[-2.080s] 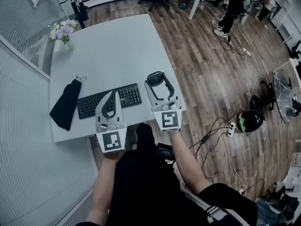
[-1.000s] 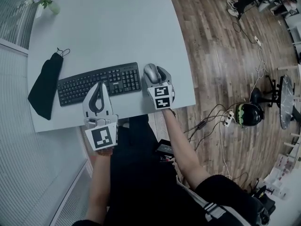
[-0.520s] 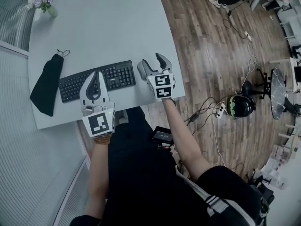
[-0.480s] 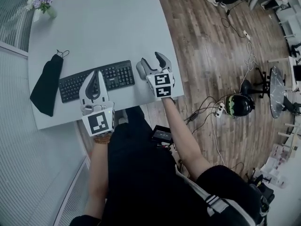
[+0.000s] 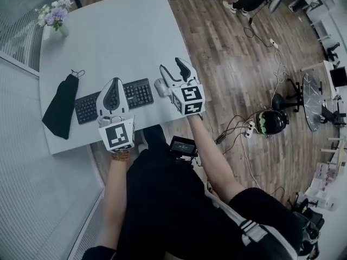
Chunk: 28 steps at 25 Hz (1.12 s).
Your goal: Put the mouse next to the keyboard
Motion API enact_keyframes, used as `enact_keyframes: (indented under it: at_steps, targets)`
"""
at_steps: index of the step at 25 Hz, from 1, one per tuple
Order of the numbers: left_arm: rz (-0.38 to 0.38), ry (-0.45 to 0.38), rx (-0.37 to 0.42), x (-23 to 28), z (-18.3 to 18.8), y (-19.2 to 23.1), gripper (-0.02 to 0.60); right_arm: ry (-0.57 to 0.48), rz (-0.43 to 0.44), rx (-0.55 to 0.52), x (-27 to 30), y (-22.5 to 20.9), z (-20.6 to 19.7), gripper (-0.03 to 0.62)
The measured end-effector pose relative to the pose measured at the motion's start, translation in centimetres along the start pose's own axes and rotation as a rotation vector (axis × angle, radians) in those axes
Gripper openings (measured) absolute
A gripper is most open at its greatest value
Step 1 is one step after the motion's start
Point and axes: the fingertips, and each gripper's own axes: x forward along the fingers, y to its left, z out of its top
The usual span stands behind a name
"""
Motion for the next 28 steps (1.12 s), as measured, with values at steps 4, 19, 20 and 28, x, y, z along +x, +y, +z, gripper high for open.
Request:
enact_keyframes:
  at_steps: [4, 19, 20, 28]
  targets:
    - [-0.015, -0.031, 0.001, 0.1, 1.7, -0.2, 0.012, -0.105, 0.046, -0.017, -1.4, 2.0, 3.5, 0.241]
    - [-0.037, -0.141, 0.011, -2.0, 6.6, -0.9, 0.012, -0.361, 0.124, -0.085, -8.1, 5.8, 12.6, 0.224]
    - [-0.038, -0.149, 0.008, -2.2, 6.8, -1.0, 0.012, -0.372, 0.126, -0.089, -8.6, 5.9, 12.9, 0.223]
    - [-0.039, -0.182, 0.02, -3.6, 8.0, -1.0, 0.012, -0.412, 0.177, -0.186, -11.8, 6.0, 14.5, 0.215]
